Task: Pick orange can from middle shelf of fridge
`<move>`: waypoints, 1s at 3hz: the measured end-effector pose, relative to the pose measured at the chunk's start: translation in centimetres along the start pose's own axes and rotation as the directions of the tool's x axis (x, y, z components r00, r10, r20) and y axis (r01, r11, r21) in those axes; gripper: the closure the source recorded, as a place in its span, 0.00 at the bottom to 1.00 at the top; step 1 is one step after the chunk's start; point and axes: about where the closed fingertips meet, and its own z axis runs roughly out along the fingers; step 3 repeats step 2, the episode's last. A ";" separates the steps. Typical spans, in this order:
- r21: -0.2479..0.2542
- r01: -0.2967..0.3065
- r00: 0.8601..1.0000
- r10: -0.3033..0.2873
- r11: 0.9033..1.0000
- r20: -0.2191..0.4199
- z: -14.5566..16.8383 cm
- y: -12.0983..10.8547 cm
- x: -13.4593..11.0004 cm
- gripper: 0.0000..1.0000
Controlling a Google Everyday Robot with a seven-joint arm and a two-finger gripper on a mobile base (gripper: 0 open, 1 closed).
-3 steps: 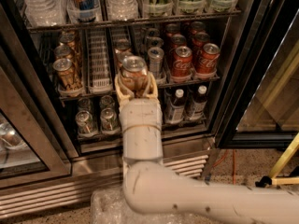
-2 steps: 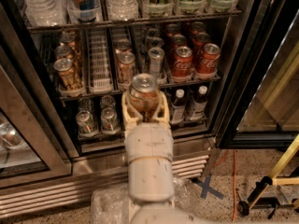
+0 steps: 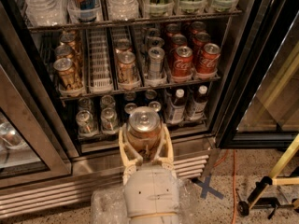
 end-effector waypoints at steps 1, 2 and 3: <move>0.000 0.000 1.000 0.000 1.000 0.000 0.0 0.0 0.0 1.00; 0.000 0.000 1.000 0.000 1.000 0.000 0.0 0.0 0.0 1.00; 0.000 0.000 1.000 0.000 1.000 0.000 0.0 0.0 0.0 1.00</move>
Offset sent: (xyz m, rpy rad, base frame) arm -0.0365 0.0210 -0.0238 0.0945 0.1477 0.1382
